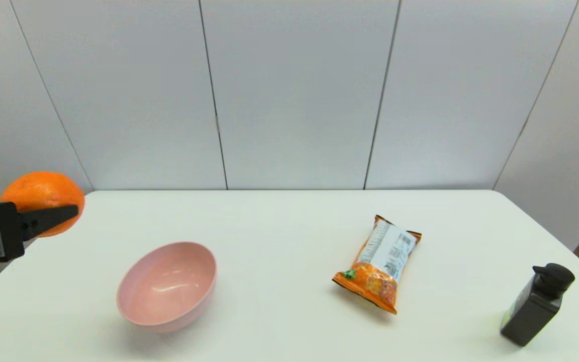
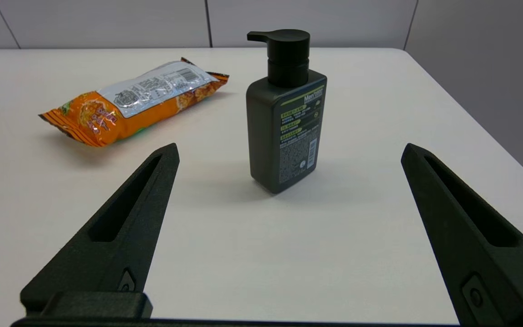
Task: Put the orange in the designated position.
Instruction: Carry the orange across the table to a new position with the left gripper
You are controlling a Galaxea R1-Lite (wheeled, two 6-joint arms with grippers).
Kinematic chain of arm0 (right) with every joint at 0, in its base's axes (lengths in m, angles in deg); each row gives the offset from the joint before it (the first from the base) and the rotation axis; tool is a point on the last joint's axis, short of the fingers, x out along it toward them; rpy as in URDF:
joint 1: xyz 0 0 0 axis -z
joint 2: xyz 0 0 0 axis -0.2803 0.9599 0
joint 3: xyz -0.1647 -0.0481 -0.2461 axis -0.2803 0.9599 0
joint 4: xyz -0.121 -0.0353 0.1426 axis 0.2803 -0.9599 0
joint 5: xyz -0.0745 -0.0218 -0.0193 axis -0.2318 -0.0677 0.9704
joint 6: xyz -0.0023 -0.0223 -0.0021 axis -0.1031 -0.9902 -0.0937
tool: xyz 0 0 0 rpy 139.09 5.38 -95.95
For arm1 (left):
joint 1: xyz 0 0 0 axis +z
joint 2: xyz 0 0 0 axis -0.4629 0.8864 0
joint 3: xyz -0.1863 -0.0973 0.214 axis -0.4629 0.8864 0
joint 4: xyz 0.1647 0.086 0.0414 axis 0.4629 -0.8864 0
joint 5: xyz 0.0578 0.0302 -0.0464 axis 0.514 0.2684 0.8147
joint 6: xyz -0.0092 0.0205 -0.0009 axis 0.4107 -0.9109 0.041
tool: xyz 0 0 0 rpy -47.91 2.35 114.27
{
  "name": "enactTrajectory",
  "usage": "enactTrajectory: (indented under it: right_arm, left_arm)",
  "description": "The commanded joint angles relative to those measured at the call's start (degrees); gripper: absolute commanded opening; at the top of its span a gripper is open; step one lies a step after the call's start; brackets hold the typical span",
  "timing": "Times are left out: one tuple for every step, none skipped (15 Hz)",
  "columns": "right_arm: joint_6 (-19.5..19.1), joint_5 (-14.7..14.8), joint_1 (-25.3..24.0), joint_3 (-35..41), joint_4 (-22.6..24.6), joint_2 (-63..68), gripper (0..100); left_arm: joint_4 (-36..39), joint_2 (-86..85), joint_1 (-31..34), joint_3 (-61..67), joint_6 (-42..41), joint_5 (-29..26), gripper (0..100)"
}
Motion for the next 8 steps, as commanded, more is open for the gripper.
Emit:
enactTrajectory:
  right_arm:
    - [-0.01, -0.01, -0.01, 0.09, 0.02, 0.07, 100]
    - [-0.01, -0.01, -0.01, 0.09, 0.02, 0.07, 100]
    - [-0.01, -0.01, -0.01, 0.09, 0.02, 0.07, 100]
    - [-0.01, -0.01, -0.01, 0.09, 0.02, 0.07, 100]
    - [-0.01, -0.01, -0.01, 0.09, 0.02, 0.07, 100]
    - [-0.01, -0.01, -0.01, 0.09, 0.02, 0.07, 100]
    - [-0.01, -0.01, -0.01, 0.09, 0.02, 0.07, 100]
    - [-0.01, -0.01, -0.01, 0.09, 0.02, 0.07, 100]
  left_arm:
    - [-0.09, 0.23, -6.42, 0.22, 0.0, -5.52, 0]
    - [-0.09, 0.67, -8.27, 0.13, 0.0, -6.58, 0]
    - [-0.09, 1.11, -10.55, 0.04, 0.0, -7.46, 0]
    - [-0.09, 1.55, -13.1, -0.13, 0.0, -7.81, 0]
    - [-0.09, 2.16, -15.83, -0.22, 0.0, -7.9, 0]
    - [-0.09, 3.04, -18.46, -0.4, 0.0, -7.9, 0]
    - [0.0, 4.97, -21.36, -0.84, -0.08, -7.9, 0]
    - [0.0, 6.91, -23.65, -1.54, -0.17, -7.81, 0]
